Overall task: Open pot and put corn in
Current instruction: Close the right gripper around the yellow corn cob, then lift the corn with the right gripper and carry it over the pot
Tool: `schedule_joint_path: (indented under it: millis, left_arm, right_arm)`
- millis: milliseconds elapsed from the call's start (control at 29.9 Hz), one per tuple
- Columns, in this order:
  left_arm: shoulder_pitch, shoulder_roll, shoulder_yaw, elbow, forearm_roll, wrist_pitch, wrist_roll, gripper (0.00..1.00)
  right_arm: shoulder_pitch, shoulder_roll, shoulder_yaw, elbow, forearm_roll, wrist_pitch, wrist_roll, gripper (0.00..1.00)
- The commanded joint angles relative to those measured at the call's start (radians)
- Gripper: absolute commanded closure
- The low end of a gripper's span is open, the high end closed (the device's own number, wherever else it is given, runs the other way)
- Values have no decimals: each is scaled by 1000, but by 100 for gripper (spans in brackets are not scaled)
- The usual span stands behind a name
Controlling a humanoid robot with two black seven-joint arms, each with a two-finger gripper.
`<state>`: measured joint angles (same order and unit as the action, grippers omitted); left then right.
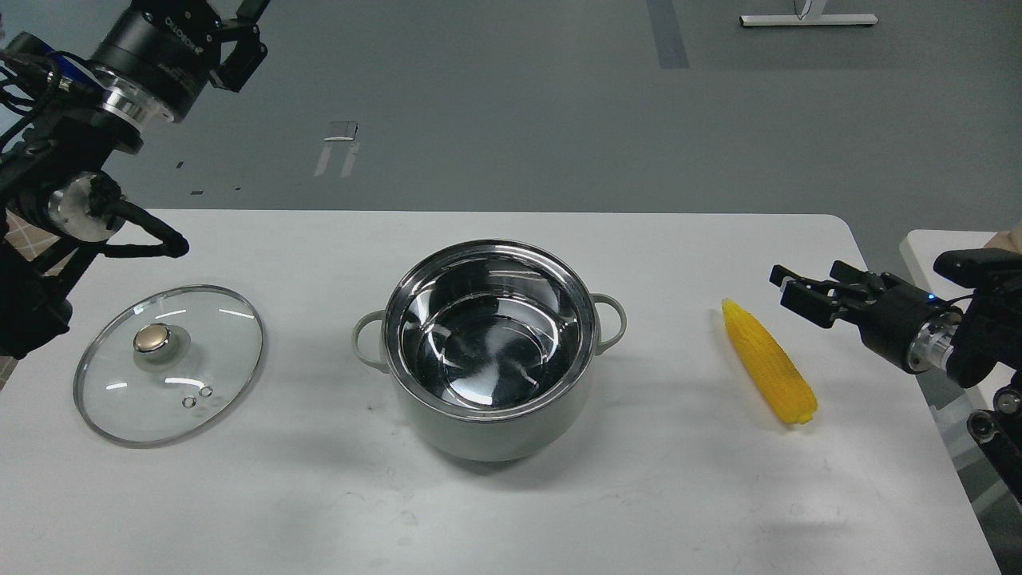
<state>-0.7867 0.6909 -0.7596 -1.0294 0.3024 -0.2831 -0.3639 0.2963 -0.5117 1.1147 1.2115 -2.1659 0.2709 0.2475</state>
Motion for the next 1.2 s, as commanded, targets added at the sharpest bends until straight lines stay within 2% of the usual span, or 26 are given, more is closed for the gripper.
schedule_joint_path:
  millis: [0, 100, 301, 368, 401, 435, 502, 535, 635, 702, 769, 836, 903, 1171]
  left_arm:
    - [3, -2, -1, -6, -2, -2, 5, 2]
    - [4, -2, -1, -11, -3, -4, 6, 2]
    - [4, -2, -1, -12, -3, -4, 5, 2]
    - [4, -1, -1, -12, -2, -4, 5, 2]
    - [4, 1, -1, -12, -2, -4, 5, 2]
    - [4, 1, -1, -12, -2, -4, 5, 2]
    - [4, 2, -1, -12, -2, -4, 5, 2]
    - [4, 4, -3, -12, -2, -4, 5, 2]
    - [4, 4, -3, -12, -2, -4, 5, 2]
    - [4, 4, -3, -14, -2, -4, 5, 2]
    - [4, 4, -3, -15, -2, -2, 5, 2]
    - [3, 6, -3, -23, -2, -2, 6, 2]
    - [3, 7, -3, -30, -2, 1, 6, 2]
    - [0, 15, -4, -38, -2, 2, 10, 2]
  right_arm:
    - [0, 54, -15, -49, -16, -4, -8, 1]
    - [0, 74, -24, -61, -16, -4, -13, 3]
    - [0, 136, -64, -99, -16, -4, -53, 9]
    - [-9, 140, -67, -98, -16, -4, -66, 29]
    - [-13, 140, -67, -98, -16, -4, -71, 34]
    - [-16, 139, -67, -98, -16, -4, -80, 46]
    - [-17, 139, -65, -96, -16, -4, -85, 61]
    - [-17, 137, -65, -96, -16, -6, -85, 74]
    - [-17, 128, -64, -95, -16, -15, -85, 93]
    - [-17, 107, -62, -90, -16, -47, -85, 100]
    - [-17, 88, -59, -83, -16, -81, -83, 100]
    - [-10, 78, -53, -55, -16, -165, -76, 100]
    - [0, 75, -49, 3, -16, -188, -77, 100]
    - [63, 101, -19, 235, 44, -182, -77, 100]
